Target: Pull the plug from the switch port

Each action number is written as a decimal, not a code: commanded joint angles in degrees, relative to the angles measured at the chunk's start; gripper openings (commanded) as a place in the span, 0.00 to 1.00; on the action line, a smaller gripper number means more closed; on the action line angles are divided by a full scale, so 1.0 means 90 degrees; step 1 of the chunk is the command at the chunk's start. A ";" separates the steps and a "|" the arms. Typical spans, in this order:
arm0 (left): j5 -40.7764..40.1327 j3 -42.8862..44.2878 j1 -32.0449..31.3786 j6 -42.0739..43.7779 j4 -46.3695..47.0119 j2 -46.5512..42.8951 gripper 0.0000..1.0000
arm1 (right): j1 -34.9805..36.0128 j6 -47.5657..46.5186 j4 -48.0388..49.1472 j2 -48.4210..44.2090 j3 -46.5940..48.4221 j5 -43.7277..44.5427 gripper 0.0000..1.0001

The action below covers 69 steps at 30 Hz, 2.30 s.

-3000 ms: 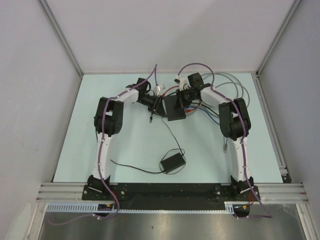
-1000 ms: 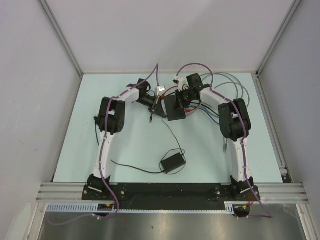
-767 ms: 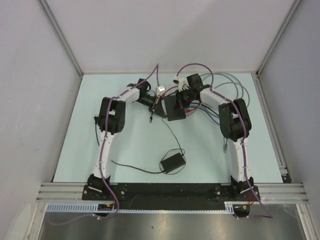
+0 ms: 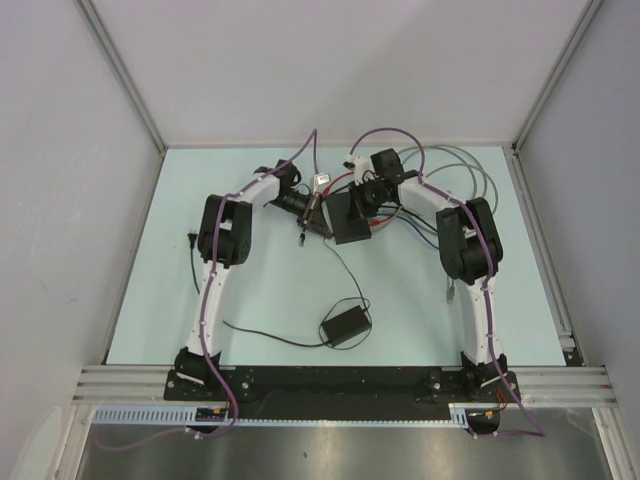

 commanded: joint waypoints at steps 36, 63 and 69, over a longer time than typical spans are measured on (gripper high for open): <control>-0.0225 -0.1038 0.0434 -0.0156 -0.0064 -0.0428 0.00 | 0.0187 -0.0039 -0.0736 0.0142 0.0785 -0.1301 0.00; -0.0235 -0.1154 0.0785 -0.0372 -0.0152 -0.0572 0.00 | 0.0217 -0.0567 -0.1216 0.0924 0.0347 -0.0207 0.00; -0.0195 -0.1741 0.0677 0.0330 -0.0796 -0.0584 0.00 | 0.0227 -0.0548 -0.1225 0.1011 0.0395 -0.0198 0.00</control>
